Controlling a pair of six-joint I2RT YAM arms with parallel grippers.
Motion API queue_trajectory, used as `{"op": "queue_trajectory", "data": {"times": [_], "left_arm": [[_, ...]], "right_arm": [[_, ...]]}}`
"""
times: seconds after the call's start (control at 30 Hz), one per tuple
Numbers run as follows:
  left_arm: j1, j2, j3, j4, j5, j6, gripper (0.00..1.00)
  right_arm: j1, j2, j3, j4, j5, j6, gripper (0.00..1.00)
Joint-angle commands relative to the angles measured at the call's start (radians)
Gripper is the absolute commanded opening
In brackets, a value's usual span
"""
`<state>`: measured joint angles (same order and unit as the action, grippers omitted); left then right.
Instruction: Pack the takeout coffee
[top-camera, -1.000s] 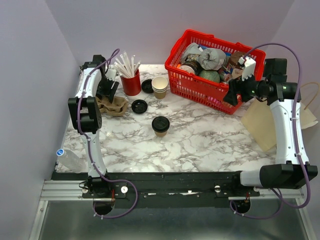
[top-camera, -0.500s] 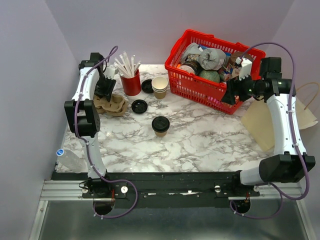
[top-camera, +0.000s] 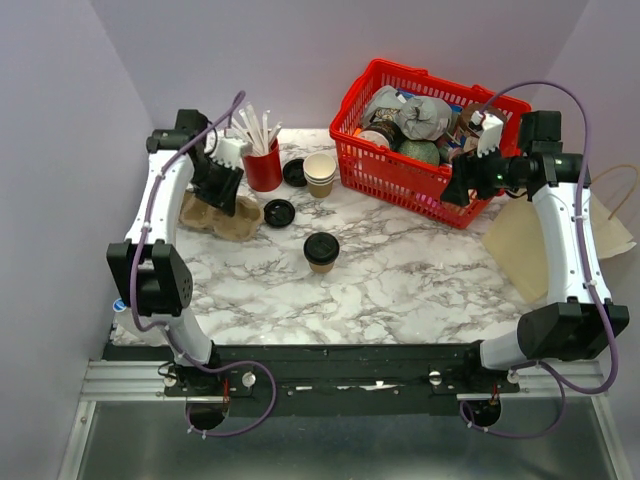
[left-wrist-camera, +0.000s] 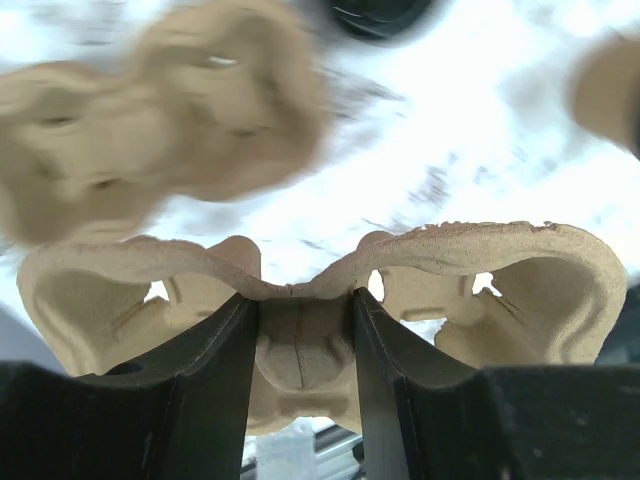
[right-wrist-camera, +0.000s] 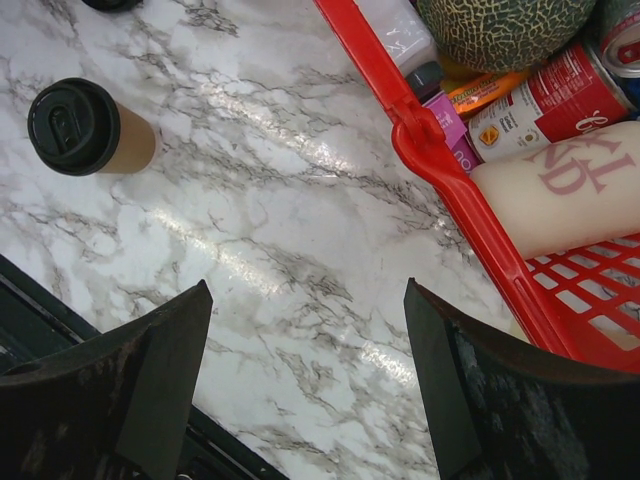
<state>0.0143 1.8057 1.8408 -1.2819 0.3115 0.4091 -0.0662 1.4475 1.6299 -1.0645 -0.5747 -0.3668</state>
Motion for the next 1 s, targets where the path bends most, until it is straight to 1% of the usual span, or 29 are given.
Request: {"op": "queue_trajectory", "data": {"times": [0.0,0.03,0.07,0.1,0.2,0.23,0.27,0.3,0.33,0.37,0.43,0.47,0.53,0.57,0.6,0.63,0.67,0.73,0.77,0.8,0.9,0.97], "left_arm": [[-0.135,-0.167,-0.225,-0.071,0.167,0.181,0.45],[-0.161,-0.193,-0.27,-0.068,0.185,0.216,0.46],[-0.216,-0.216,-0.357,-0.059,0.193,0.246,0.47],[-0.243,-0.256,-0.395,-0.048,0.189,0.307,0.47],[-0.328,-0.311,-0.524,-0.02,0.186,0.423,0.47],[-0.345,-0.324,-0.554,0.016,0.175,0.48,0.48],[-0.361,-0.333,-0.61,0.044,0.158,0.499,0.48],[-0.385,-0.342,-0.635,0.062,0.134,0.523,0.48],[-0.393,-0.345,-0.656,0.096,0.118,0.58,0.48],[-0.401,-0.344,-0.699,0.116,0.101,0.6,0.49],[-0.419,-0.336,-0.736,0.174,0.054,0.651,0.49],[-0.424,-0.335,-0.768,0.197,0.041,0.69,0.49],[-0.435,-0.328,-0.795,0.263,0.02,0.721,0.49],[-0.438,-0.324,-0.814,0.289,0.009,0.732,0.5],[-0.442,-0.316,-0.825,0.309,0.003,0.738,0.52],[-0.444,-0.315,-0.834,0.338,-0.005,0.746,0.53],[-0.445,-0.309,-0.851,0.352,-0.006,0.751,0.59],[-0.445,-0.301,-0.867,0.38,-0.003,0.747,0.64],[-0.445,-0.302,-0.877,0.385,0.003,0.746,0.69],[-0.445,-0.304,-0.881,0.389,0.009,0.743,0.71],[-0.445,-0.33,-0.878,0.394,0.029,0.715,0.79],[-0.445,-0.347,-0.849,0.395,0.046,0.662,0.86]], "right_arm": [[0.0,-0.001,0.01,-0.018,-0.034,0.011,0.87],[0.0,-0.01,0.005,-0.018,-0.031,0.011,0.87],[0.0,-0.015,-0.004,-0.018,-0.031,0.009,0.87],[0.0,-0.018,-0.01,-0.018,-0.031,0.008,0.87],[0.0,-0.038,-0.019,-0.018,-0.039,0.008,0.87],[0.0,-0.039,-0.019,-0.02,-0.042,0.009,0.87],[0.0,-0.042,-0.016,-0.022,-0.043,0.008,0.87],[0.0,-0.044,-0.007,-0.026,-0.044,0.002,0.87],[0.0,-0.047,-0.004,-0.032,-0.037,-0.004,0.87],[0.0,-0.05,-0.002,-0.035,-0.031,-0.009,0.87],[0.0,-0.055,-0.004,-0.054,-0.019,-0.033,0.87],[0.0,-0.058,-0.005,-0.058,0.005,-0.043,0.87],[0.0,-0.079,-0.019,-0.052,0.059,-0.043,0.87],[0.0,-0.088,-0.022,-0.048,0.122,-0.041,0.87],[0.0,-0.107,-0.024,-0.049,0.148,-0.058,0.87],[-0.001,-0.113,-0.022,-0.061,0.174,-0.07,0.88],[0.0,-0.119,-0.018,-0.068,0.227,-0.083,0.88],[0.0,-0.137,-0.012,-0.093,0.281,-0.116,0.89],[-0.001,-0.142,-0.01,-0.106,0.324,-0.129,0.89],[-0.001,-0.145,-0.008,-0.117,0.349,-0.141,0.89],[-0.017,-0.15,0.01,-0.167,0.406,-0.138,0.89],[-0.041,-0.151,0.036,-0.212,0.461,-0.13,0.89]]}}
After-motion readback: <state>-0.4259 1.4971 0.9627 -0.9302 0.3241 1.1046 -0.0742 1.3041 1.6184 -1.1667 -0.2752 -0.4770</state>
